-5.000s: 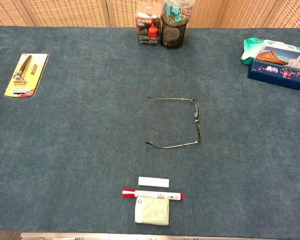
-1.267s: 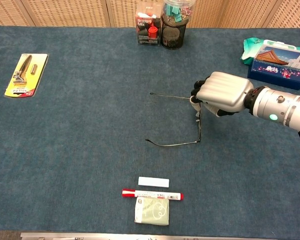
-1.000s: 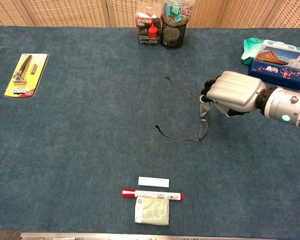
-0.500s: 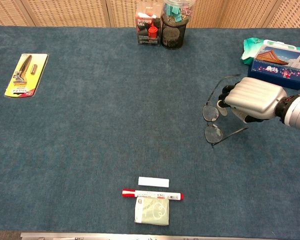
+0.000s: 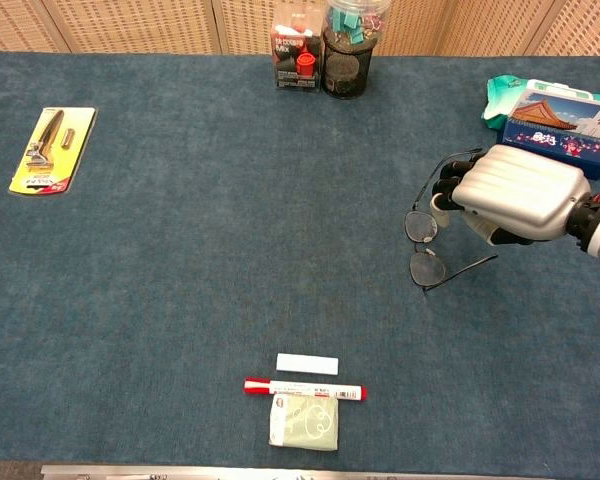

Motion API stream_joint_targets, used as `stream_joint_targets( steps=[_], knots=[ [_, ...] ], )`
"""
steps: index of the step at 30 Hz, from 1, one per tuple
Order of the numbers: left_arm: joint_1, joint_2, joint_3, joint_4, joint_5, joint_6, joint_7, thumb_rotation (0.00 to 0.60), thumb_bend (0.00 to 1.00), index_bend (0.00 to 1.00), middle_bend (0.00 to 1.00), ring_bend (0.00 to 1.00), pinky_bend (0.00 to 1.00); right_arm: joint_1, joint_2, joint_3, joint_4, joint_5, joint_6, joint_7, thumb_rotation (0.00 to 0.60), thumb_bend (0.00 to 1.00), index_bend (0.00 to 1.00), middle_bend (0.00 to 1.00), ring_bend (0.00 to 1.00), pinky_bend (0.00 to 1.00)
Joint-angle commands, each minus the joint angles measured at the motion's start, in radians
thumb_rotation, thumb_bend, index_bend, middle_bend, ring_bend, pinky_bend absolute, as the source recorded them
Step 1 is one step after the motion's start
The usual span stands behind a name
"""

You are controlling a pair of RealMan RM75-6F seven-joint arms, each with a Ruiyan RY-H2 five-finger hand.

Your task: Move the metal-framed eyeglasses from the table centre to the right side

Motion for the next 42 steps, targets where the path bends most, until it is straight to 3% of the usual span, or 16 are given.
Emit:
stream_joint_targets(
  steps=[1,6,12,18,33,42],
  knots=[
    [-0.001,-0.001,0.001,0.000,0.000,-0.002,0.003,0.600,0.27,0.50,0.45,0.35,0.44,-0.014,0.037,-0.003,-0.053,-0.058,0.055,0.012,0.600,0.80,0.43,0.35,0.22,0.40],
    [-0.005,-0.005,0.002,0.000,-0.001,-0.009,0.015,0.600,0.27,0.50,0.45,0.35,0.44,-0.028,0.058,-0.005,-0.094,-0.156,0.136,0.052,0.600,0.73,0.43,0.35,0.22,0.40],
    [-0.006,-0.007,0.001,-0.001,-0.003,-0.011,0.018,0.600,0.27,0.50,0.45,0.35,0.44,-0.035,0.051,-0.020,-0.067,-0.253,0.186,0.110,0.600,0.48,0.43,0.35,0.22,0.40],
    [-0.007,-0.006,0.000,0.000,-0.007,-0.013,0.015,0.600,0.27,0.50,0.45,0.35,0.44,-0.039,0.042,-0.040,-0.041,-0.303,0.192,0.142,0.600,0.37,0.42,0.35,0.22,0.40],
    [-0.006,-0.006,0.000,-0.002,-0.008,-0.012,0.017,0.600,0.27,0.50,0.45,0.35,0.44,-0.046,0.010,-0.085,0.028,-0.386,0.178,0.185,0.600,0.33,0.41,0.35,0.22,0.40],
    [-0.007,-0.007,0.000,-0.003,-0.008,-0.012,0.023,0.600,0.27,0.50,0.45,0.35,0.44,-0.056,-0.015,-0.071,0.076,-0.356,0.163,0.185,0.600,0.34,0.41,0.35,0.22,0.40]
  ],
)
